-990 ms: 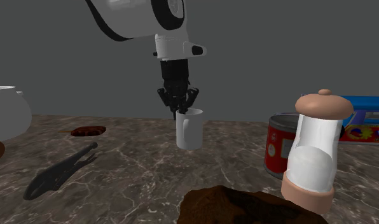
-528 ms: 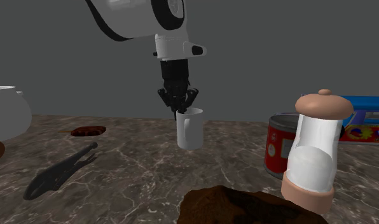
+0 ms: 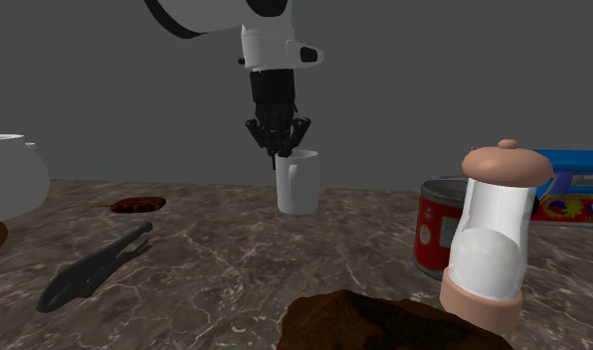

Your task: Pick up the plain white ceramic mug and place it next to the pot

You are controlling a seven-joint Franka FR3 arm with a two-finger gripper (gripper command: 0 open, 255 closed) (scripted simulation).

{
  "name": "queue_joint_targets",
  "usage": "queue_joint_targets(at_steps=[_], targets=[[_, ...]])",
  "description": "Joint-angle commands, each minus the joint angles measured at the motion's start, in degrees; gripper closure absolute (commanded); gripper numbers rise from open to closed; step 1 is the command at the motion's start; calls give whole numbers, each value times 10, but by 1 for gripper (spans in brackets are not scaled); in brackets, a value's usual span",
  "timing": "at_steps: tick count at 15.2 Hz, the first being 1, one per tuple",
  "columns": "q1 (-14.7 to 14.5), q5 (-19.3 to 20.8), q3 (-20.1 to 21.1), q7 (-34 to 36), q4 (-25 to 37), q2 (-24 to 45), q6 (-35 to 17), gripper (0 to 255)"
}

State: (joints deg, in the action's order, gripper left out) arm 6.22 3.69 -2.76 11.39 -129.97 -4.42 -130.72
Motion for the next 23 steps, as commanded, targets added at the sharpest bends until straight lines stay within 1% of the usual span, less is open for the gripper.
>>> queue_joint_targets(at_steps=[1, 12, 23], targets=[[0, 0, 0, -1, 9, -7, 16, 255], [-1, -2, 1, -5, 63, -38, 101, 255], [-1, -4, 2, -8, 131, -54, 186, 255]])
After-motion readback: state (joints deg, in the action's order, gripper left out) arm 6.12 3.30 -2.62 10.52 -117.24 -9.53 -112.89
